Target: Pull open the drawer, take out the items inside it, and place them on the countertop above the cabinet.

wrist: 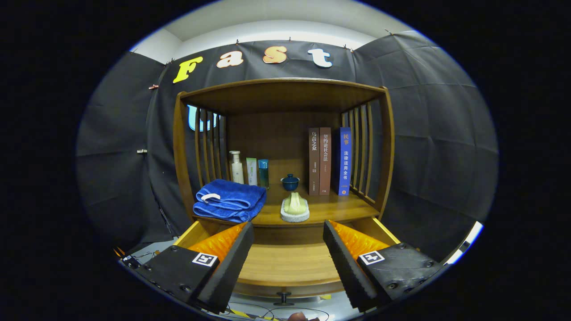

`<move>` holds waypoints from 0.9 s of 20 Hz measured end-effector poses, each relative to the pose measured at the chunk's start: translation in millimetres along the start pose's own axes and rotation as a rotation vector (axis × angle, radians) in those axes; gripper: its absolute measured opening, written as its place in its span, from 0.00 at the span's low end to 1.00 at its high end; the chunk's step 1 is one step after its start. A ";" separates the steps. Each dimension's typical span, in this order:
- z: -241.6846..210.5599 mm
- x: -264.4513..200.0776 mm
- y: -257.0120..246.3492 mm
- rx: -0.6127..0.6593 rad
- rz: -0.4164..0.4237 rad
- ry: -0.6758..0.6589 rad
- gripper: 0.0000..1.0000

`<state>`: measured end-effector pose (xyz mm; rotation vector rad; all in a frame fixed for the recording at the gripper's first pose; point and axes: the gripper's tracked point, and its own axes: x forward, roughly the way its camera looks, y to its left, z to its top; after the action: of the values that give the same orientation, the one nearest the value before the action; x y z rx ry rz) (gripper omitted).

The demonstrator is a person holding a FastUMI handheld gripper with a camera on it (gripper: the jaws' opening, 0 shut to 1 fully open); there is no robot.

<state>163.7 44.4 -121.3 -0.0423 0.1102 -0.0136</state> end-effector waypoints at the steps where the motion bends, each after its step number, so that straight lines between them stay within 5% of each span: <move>1: -9.0 -7.1 1.4 -0.004 0.005 -0.019 0.99; 6: -65.3 -29.7 2.2 -0.049 0.009 -0.087 0.99; 18: -169.6 -18.3 -1.5 -0.033 -0.009 -0.023 0.99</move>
<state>126.8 36.1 -287.7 -0.0761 0.0872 -0.0199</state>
